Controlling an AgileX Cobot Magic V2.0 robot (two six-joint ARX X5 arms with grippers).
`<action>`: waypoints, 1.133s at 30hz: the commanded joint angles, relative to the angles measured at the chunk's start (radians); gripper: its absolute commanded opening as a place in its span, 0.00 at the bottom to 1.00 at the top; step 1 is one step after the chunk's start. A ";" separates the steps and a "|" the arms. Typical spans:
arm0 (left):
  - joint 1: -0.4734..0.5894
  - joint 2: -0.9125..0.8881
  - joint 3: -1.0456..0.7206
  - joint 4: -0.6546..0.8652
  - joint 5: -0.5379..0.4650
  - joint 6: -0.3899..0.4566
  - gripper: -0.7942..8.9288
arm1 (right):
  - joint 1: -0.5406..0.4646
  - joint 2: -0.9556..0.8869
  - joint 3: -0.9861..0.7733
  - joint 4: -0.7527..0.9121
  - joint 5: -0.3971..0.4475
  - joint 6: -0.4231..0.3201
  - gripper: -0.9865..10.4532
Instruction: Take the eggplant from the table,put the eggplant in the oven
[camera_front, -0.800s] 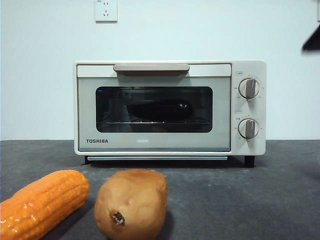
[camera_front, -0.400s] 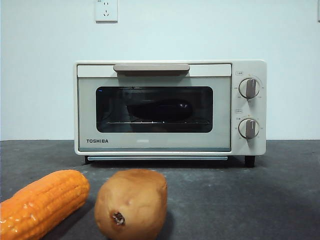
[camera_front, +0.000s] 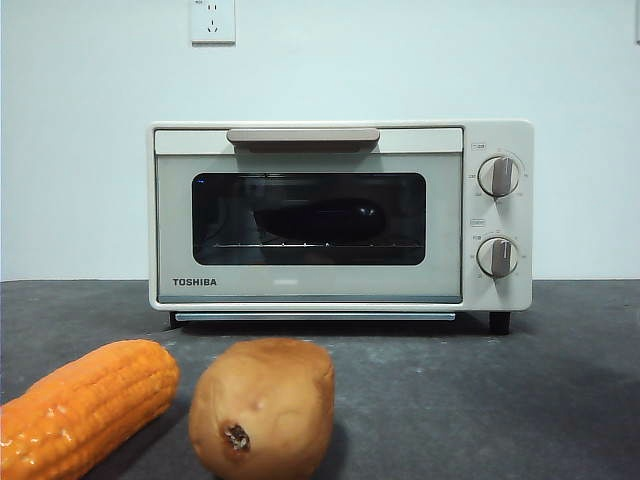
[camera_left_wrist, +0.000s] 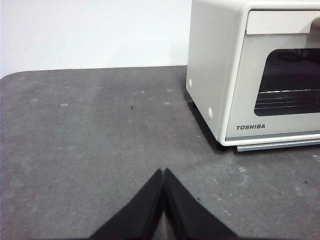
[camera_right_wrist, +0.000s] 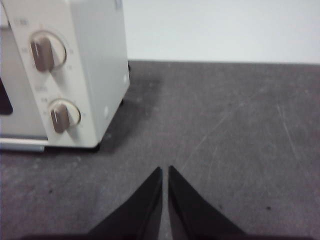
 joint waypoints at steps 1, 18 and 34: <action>0.000 -0.002 0.003 0.012 0.000 0.010 0.09 | 0.000 -0.003 -0.005 0.009 0.003 -0.004 0.09; 0.000 -0.002 0.003 0.011 0.000 0.010 0.09 | 0.000 -0.003 -0.004 0.048 0.003 -0.004 0.09; 0.000 -0.002 0.003 0.012 0.000 0.010 0.09 | 0.000 -0.003 -0.004 0.049 0.004 -0.004 0.09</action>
